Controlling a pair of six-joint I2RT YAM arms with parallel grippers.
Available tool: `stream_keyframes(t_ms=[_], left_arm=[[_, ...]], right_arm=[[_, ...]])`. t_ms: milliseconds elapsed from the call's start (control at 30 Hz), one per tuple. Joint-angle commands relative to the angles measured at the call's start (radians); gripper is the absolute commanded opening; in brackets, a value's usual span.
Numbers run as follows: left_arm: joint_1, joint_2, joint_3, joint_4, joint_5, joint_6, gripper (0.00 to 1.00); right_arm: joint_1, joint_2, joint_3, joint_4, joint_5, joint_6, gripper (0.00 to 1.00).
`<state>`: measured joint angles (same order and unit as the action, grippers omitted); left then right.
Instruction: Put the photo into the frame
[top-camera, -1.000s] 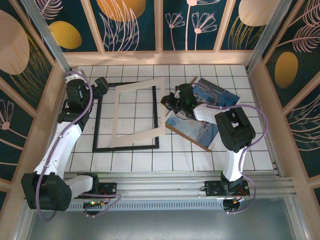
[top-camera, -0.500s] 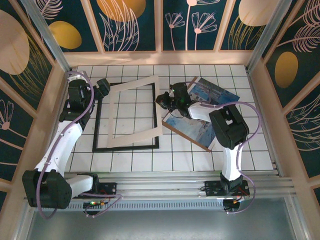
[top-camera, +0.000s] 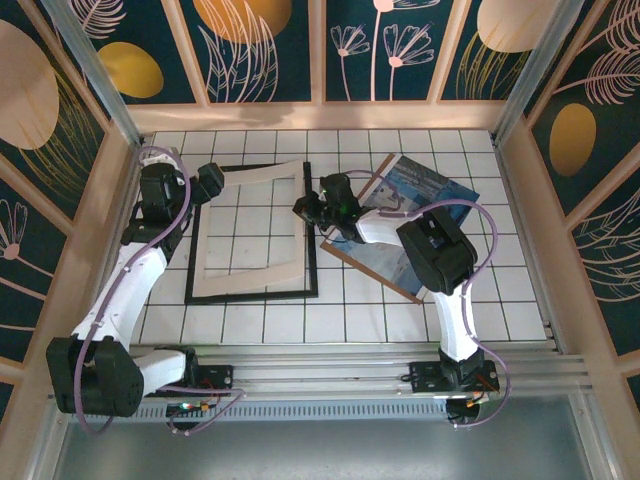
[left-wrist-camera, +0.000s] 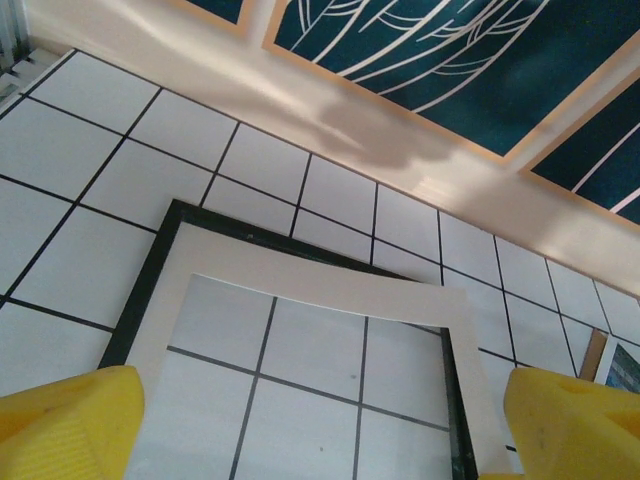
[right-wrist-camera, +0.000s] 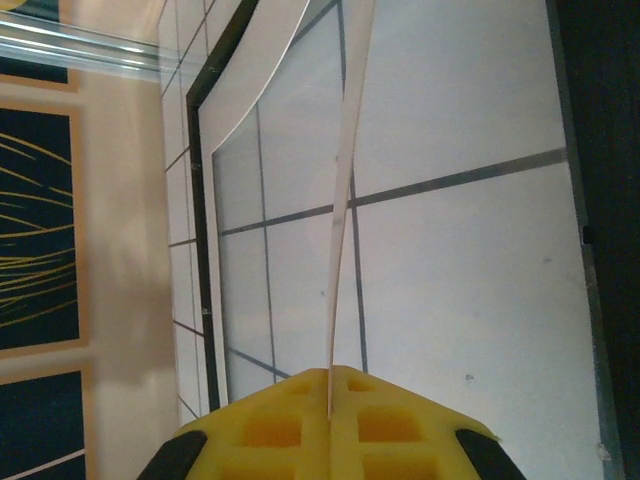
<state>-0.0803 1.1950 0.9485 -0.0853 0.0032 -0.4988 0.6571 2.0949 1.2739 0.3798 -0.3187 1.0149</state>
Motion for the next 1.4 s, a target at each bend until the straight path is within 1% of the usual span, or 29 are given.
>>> stream_keyframes(t_ms=[0, 100, 300, 667, 900, 1033, 1167, 1367], left_arm=[[0.002, 0.003, -0.005, 0.033, 0.023, -0.009, 0.92], [0.002, 0.005, -0.008, 0.035, 0.031, -0.012, 0.92], [0.001, 0.007, -0.015, 0.041, 0.038, -0.014, 0.92], [0.002, 0.019, -0.026, 0.057, 0.054, -0.016, 0.92], [0.002, 0.032, -0.028, 0.064, 0.064, -0.020, 0.92], [0.002, 0.035, -0.033, 0.070, 0.068, -0.020, 0.92], [0.002, 0.044, -0.033, 0.075, 0.072, -0.019, 0.92], [0.002, 0.053, -0.042, 0.081, 0.081, -0.021, 0.92]], right_arm=[[0.017, 0.017, 0.031, 0.032, 0.060, 0.016, 0.07], [0.022, 0.022, 0.030, 0.036, 0.067, 0.019, 0.13], [0.023, 0.018, 0.031, -0.004, 0.075, -0.011, 0.30], [0.036, -0.001, 0.096, -0.212, 0.163, -0.170, 0.50], [0.039, 0.007, 0.120, -0.270, 0.164, -0.209, 0.54], [0.051, 0.015, 0.156, -0.319, 0.167, -0.257, 0.56], [0.059, 0.031, 0.200, -0.377, 0.165, -0.294, 0.57], [0.056, 0.024, 0.208, -0.424, 0.189, -0.332, 0.57]])
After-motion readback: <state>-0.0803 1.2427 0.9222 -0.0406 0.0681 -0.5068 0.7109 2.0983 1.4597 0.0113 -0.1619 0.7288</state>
